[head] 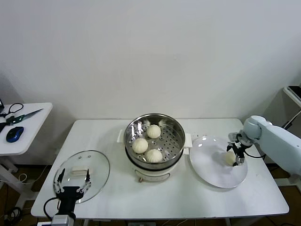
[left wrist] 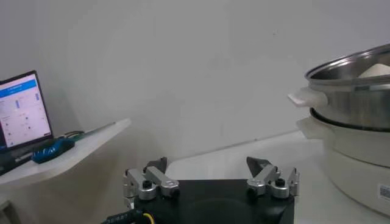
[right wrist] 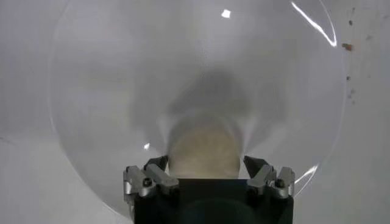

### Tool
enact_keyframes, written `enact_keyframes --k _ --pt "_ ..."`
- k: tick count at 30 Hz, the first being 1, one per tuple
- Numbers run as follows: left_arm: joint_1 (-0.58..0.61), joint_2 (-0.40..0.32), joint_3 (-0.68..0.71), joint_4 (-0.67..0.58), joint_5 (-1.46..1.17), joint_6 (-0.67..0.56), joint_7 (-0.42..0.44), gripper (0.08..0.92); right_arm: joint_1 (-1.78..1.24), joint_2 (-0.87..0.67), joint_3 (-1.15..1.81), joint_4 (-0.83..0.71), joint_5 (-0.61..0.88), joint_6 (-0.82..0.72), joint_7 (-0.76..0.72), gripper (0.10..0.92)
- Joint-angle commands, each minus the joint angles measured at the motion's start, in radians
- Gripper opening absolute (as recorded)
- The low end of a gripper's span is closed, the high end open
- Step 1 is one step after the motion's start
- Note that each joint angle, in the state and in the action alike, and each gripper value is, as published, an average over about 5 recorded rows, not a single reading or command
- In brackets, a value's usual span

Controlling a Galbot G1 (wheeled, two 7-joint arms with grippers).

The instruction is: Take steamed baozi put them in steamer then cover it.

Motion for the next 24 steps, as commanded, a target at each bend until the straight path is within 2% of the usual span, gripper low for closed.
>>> enact_keyframes --k 1,6,10,15,21,24 --pt "0.002 0.000 0.001 -0.002 0.001 -0.001 0.000 0.823 -0.004 0.015 0.002 -0.019 -0.009 0.004 -0.003 0.790" --pt "0.005 0.000 0.001 -0.003 0.001 -0.004 0.000 0.823 0.028 0.005 -0.027 -0.006 0.022 0.001 -0.003 0.727" --pt "0.006 0.000 0.004 -0.005 0.000 -0.006 0.000 0.823 0.121 -0.011 -0.099 0.027 0.104 -0.020 0.001 0.714" --pt "0.008 0.002 0.014 -0.010 0.000 -0.006 0.002 0.823 0.369 0.001 -0.310 0.090 0.310 -0.084 0.014 0.712" --pt "0.008 0.006 0.032 -0.021 -0.002 -0.007 0.004 0.823 0.706 0.090 -0.588 0.174 0.621 -0.171 0.038 0.711" --pt "0.005 0.005 0.042 -0.028 0.000 -0.006 0.006 0.823 0.802 0.135 -0.653 0.219 0.727 -0.205 0.057 0.710"
